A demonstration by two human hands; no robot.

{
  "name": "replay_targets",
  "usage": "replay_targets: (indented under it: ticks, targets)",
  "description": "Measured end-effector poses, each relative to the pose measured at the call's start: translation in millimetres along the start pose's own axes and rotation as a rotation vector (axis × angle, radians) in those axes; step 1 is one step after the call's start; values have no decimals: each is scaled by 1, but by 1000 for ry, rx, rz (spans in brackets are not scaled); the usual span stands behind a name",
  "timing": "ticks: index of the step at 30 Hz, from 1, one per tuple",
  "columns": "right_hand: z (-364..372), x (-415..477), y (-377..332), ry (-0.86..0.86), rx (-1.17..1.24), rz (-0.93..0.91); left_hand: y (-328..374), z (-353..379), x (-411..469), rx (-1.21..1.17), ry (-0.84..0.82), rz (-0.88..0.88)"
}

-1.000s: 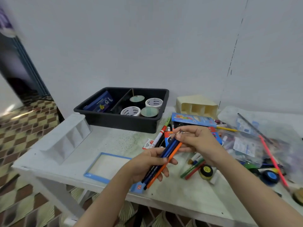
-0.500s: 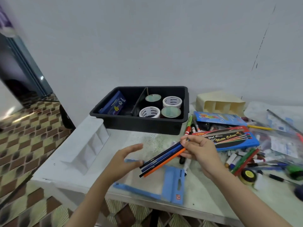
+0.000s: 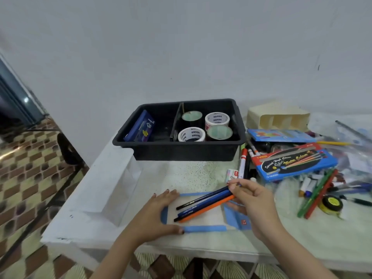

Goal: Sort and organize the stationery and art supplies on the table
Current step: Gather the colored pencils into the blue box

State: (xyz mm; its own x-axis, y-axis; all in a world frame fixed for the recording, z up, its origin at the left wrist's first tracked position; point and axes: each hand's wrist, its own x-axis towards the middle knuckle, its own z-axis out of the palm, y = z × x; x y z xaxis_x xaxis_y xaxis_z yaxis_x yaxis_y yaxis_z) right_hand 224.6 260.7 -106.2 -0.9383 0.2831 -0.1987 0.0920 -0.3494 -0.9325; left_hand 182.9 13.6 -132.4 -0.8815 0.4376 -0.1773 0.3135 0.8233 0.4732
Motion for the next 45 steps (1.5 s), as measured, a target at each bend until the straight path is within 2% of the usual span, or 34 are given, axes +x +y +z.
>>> replay_targets:
  ticks: [7,14,18,23,26,30,39,45]
  targets:
    - [25,-13,17,20,-5,77,-6,-1,4,-69,-8,84]
    - [30,-20,18,45,-115,-164,-14,-2,6,-101,-37,129]
    - [20,-18,22,94,-358,-286,-20,-1,7,-83,-56,163]
    - [-4,-18,31,-23,-708,-348,-24,-1,7,-115,-48,189]
    - [-10,-16,33,-26,-870,-493,-23,0,7,-111,-51,191]
    - [-17,-9,36,-44,-1046,-546,-25,1,6,-107,-61,202]
    - [-19,-12,42,-154,-1257,-512,-24,2,6,-105,-26,196]
    - [-13,-8,38,-149,-1381,-507,-24,2,9,31,-25,194]
